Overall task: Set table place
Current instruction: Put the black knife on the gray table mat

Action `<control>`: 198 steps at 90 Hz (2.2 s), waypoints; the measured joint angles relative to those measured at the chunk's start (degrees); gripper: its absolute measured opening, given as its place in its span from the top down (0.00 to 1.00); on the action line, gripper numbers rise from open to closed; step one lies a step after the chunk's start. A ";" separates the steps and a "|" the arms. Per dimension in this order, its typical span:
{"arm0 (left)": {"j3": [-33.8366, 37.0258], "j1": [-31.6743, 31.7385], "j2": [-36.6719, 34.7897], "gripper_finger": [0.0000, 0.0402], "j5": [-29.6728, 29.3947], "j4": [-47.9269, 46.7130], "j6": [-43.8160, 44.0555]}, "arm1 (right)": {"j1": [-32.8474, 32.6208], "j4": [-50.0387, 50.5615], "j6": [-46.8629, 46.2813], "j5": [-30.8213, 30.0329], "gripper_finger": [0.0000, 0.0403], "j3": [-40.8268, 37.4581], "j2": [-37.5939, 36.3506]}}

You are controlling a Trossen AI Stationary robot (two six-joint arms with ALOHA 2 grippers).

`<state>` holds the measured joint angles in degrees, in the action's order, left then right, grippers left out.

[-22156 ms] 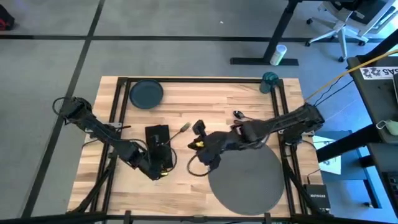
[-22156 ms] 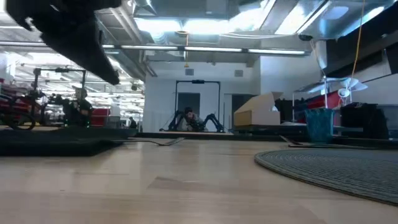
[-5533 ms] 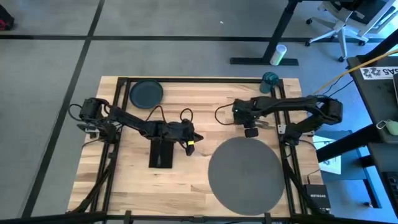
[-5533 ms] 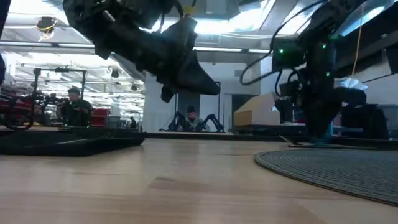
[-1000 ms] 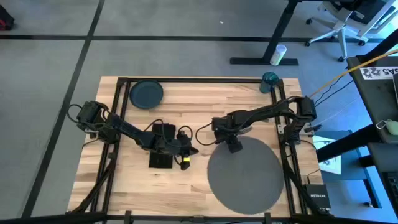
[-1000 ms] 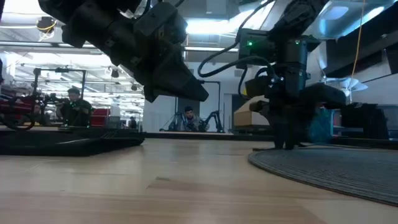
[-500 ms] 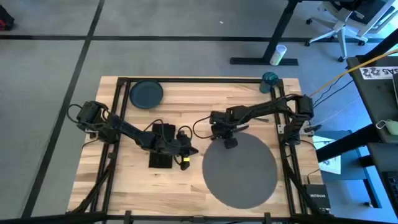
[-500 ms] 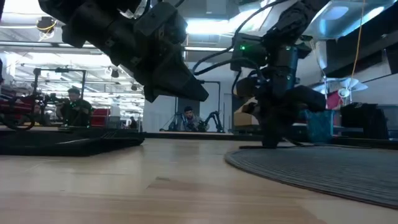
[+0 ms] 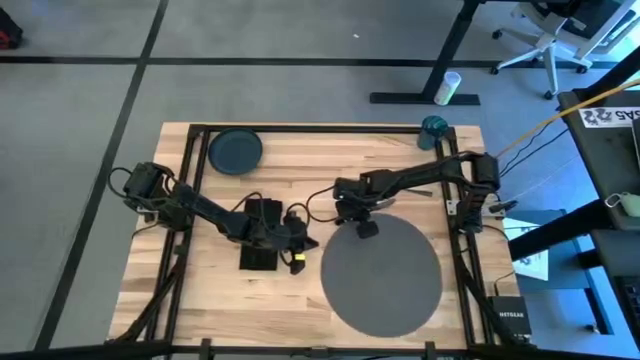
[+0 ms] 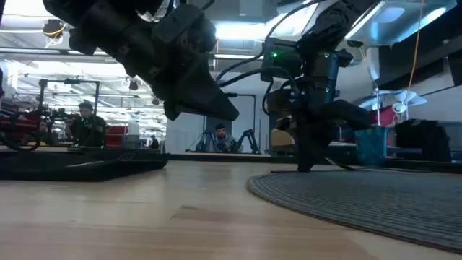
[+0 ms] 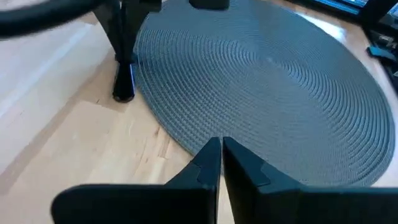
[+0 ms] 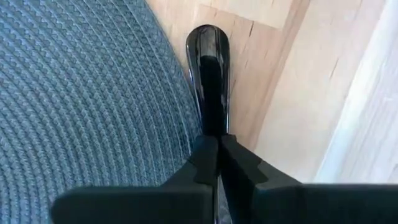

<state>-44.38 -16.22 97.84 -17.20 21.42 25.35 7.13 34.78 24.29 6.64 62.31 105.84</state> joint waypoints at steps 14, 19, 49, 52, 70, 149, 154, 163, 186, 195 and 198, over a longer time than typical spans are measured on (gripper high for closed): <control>-0.01 -1.07 0.00 1.00 -0.09 0.01 0.05 | -0.49 3.40 0.29 -0.01 1.00 1.96 0.05; 0.00 -1.33 0.00 1.00 -0.87 0.03 -0.09 | -0.99 4.48 0.43 -0.01 1.00 2.59 0.05; 0.00 -1.86 0.00 1.00 -2.51 -0.36 0.09 | -1.41 4.36 1.60 -0.86 1.00 3.27 -0.13; -0.02 -1.86 0.00 1.00 -2.51 -0.37 0.14 | -1.44 4.43 1.59 -1.20 1.00 3.27 -0.15; 0.00 -1.91 0.00 1.00 -2.51 -1.36 1.40 | -1.50 7.79 1.60 -2.02 0.95 3.31 -0.17; -0.06 -3.50 2.51 1.00 0.99 7.56 6.88 | 1.56 5.79 5.46 -3.00 0.95 2.50 1.86; -0.04 -3.50 2.65 1.00 0.98 7.37 7.19 | 1.58 5.50 5.57 -3.45 0.95 2.51 2.16; -0.06 -3.53 2.70 1.00 0.98 7.59 7.17 | 1.54 5.21 6.02 -4.10 0.93 2.61 2.45; -0.06 -3.42 2.73 1.00 0.97 7.48 6.16 | 1.58 7.08 6.06 -2.01 0.76 4.14 2.84; -0.06 -3.26 2.73 1.00 0.99 7.10 6.09 | 1.56 7.93 6.08 -1.92 0.73 5.40 3.02; -0.06 -3.22 2.75 1.00 0.98 6.96 6.11 | 1.57 7.78 6.13 -1.91 0.72 5.54 3.02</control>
<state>-44.45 -19.44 100.60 -16.22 28.38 31.46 8.70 42.55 30.42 4.73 67.85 108.86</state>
